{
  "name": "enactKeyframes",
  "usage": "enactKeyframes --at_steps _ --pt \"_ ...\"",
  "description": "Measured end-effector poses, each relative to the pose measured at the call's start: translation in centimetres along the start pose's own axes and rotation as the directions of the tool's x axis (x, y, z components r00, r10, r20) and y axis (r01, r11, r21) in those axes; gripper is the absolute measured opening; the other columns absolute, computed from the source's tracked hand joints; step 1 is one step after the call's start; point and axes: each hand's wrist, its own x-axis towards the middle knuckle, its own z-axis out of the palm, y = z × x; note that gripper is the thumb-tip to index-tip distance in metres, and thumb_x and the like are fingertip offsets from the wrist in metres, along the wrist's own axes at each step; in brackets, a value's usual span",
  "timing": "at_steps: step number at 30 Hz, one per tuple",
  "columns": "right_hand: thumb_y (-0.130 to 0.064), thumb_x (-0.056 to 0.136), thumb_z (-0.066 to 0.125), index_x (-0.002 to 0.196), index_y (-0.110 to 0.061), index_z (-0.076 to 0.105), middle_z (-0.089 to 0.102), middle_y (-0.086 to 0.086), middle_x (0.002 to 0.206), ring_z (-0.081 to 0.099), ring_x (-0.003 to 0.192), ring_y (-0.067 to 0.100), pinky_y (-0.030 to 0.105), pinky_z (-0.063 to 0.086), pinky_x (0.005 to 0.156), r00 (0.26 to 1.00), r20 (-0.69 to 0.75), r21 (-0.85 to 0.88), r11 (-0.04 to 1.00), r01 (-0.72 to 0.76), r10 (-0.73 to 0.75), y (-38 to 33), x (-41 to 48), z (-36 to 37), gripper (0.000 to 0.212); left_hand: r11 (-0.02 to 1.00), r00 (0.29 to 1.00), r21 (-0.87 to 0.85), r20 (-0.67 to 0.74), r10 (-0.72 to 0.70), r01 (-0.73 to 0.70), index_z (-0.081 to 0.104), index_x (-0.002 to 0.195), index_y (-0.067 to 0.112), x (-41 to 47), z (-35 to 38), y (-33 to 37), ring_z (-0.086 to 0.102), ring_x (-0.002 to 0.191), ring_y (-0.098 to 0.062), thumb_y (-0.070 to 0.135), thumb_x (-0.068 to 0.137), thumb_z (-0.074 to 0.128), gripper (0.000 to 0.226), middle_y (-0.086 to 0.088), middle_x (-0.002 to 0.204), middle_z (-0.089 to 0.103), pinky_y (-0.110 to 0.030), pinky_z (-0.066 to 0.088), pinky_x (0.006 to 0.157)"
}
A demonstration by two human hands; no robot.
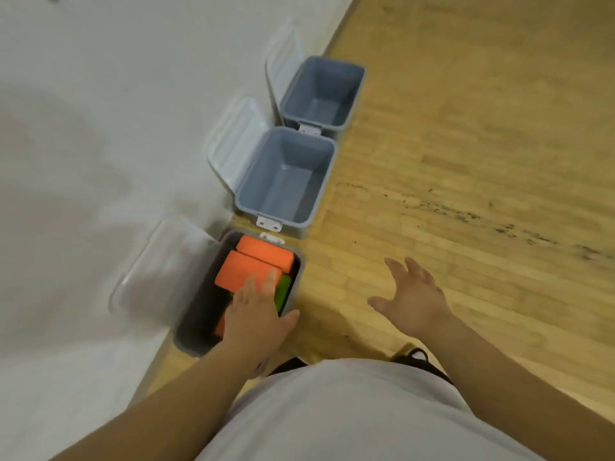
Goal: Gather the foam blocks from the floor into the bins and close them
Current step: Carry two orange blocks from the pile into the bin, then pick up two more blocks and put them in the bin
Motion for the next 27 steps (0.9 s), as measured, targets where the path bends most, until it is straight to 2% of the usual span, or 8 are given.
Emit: enactKeyframes --at_steps 3,6,10,14,18,23,27 --pt "-0.068 0.090 0.059 0.162 -0.039 0.008 0.001 0.001 0.172 0.009 0.156 0.033 0.055 0.026 0.121 0.993 -0.022 0.110 0.987 -0.114 0.117 6.3 -1.7 -0.9 0.093 0.992 0.992 0.060 0.069 0.103 -0.107 0.004 0.161 0.036 1.0 0.1 5.7 0.018 0.154 -0.032 0.074 0.083 0.052 0.099 -0.008 0.168 0.017 -0.052 0.026 0.121" --pt "-0.067 0.090 0.059 0.162 -0.037 0.008 0.002 0.003 0.172 0.010 0.156 0.035 0.055 0.026 0.121 0.974 -0.039 0.205 0.956 -0.210 0.222 14.0 -3.8 -1.6 0.094 0.962 0.968 0.127 0.094 0.233 -0.243 0.006 0.161 0.035 2.3 1.4 13.0 0.022 0.153 -0.030 0.070 0.085 0.057 0.097 -0.006 0.166 0.025 -0.051 0.029 0.121" --pt "-0.063 0.090 0.063 0.163 -0.037 0.007 0.001 0.003 0.171 0.007 0.156 0.035 0.055 0.027 0.121 0.929 -0.015 0.327 0.880 -0.345 0.370 26.1 -7.0 -3.1 0.095 0.910 0.934 0.210 0.114 0.339 -0.357 0.000 0.160 0.041 3.0 3.8 25.9 0.026 0.152 -0.032 0.068 0.085 0.060 0.100 -0.005 0.167 0.022 -0.056 0.035 0.118" --pt "-0.062 0.089 0.064 0.163 -0.035 0.008 0.001 0.005 0.171 0.008 0.155 0.036 0.057 0.030 0.118 0.873 -0.021 0.413 0.800 -0.436 0.487 37.5 -9.9 -5.3 0.096 0.820 0.878 0.315 0.180 0.444 -0.479 -0.001 0.162 0.039 3.1 6.8 39.2 0.025 0.151 -0.034 0.066 0.090 0.056 0.096 -0.008 0.169 0.013 -0.051 0.032 0.119" --pt "-0.061 0.089 0.064 0.163 -0.035 0.009 0.004 0.004 0.171 0.010 0.155 0.037 0.056 0.032 0.118 0.813 -0.024 0.496 0.713 -0.496 0.582 45.6 -12.3 -7.3 0.095 0.676 0.781 0.393 0.270 0.562 -0.623 -0.003 0.163 0.035 2.4 8.9 50.4 0.011 0.156 -0.033 0.067 0.094 0.052 0.094 -0.009 0.171 0.004 -0.048 0.023 0.124" --pt "-0.061 0.088 0.065 0.162 -0.035 0.010 0.005 0.006 0.171 0.012 0.155 0.037 0.057 0.029 0.120 0.755 0.002 0.609 0.598 -0.521 0.656 52.0 -12.2 -9.0 0.096 0.499 0.652 0.431 0.377 0.658 -0.752 -0.001 0.163 0.037 2.3 11.2 60.8 0.009 0.157 -0.033 0.070 0.093 0.052 0.094 -0.007 0.172 0.004 -0.051 0.018 0.125" --pt "-0.064 0.088 0.064 0.163 -0.034 0.011 0.006 0.008 0.171 0.014 0.154 0.038 0.056 0.028 0.120 0.711 0.026 0.659 0.522 -0.541 0.703 55.8 -10.2 -11.0 0.097 0.411 0.575 0.416 0.439 0.691 -0.811 -0.002 0.162 0.040 3.9 13.6 68.0 0.009 0.156 -0.031 0.066 0.093 0.055 0.093 -0.007 0.171 0.007 -0.052 0.019 0.125"
